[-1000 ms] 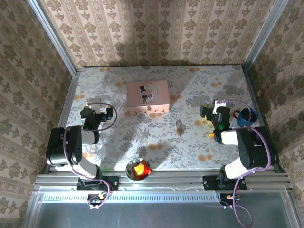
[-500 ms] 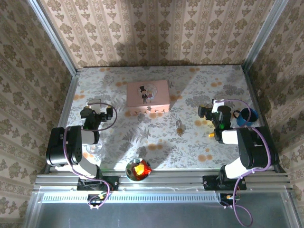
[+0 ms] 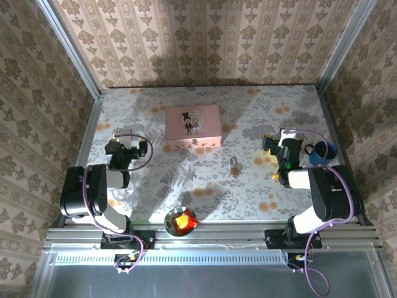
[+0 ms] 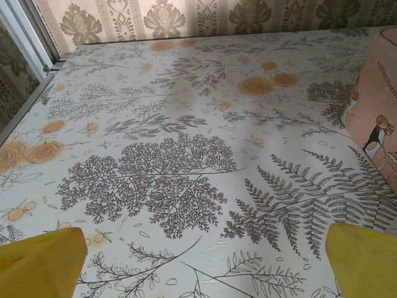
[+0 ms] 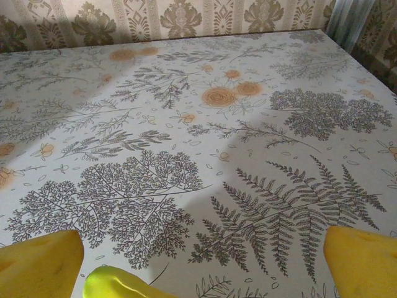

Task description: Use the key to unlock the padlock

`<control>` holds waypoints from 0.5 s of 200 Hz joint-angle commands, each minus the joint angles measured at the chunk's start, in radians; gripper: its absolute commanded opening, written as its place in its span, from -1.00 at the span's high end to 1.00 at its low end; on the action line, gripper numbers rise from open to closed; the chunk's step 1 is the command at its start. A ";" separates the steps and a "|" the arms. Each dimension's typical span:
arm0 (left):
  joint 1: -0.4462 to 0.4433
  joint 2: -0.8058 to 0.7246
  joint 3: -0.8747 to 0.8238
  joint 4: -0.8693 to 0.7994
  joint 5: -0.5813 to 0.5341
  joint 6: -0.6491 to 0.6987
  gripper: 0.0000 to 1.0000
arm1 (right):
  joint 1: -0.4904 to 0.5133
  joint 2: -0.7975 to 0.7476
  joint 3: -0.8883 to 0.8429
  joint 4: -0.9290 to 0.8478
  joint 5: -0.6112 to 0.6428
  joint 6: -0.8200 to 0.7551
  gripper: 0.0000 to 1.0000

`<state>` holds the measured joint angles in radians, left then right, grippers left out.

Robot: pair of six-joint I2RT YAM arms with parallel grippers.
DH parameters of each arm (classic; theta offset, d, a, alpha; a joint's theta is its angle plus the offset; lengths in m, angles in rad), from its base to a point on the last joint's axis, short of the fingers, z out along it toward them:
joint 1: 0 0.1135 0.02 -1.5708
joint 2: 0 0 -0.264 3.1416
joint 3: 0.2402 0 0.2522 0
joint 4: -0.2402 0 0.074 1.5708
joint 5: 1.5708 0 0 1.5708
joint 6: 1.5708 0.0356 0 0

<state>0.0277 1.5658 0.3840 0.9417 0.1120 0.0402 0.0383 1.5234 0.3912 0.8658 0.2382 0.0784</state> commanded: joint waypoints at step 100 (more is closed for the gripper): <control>-0.016 -0.008 0.005 -0.015 -0.015 0.030 -1.00 | 0.006 0.003 -0.008 0.028 0.041 0.003 -1.00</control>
<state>0.0143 1.5658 0.3840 0.9337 0.1051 0.0502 0.0383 1.5238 0.3912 0.8654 0.2527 0.0784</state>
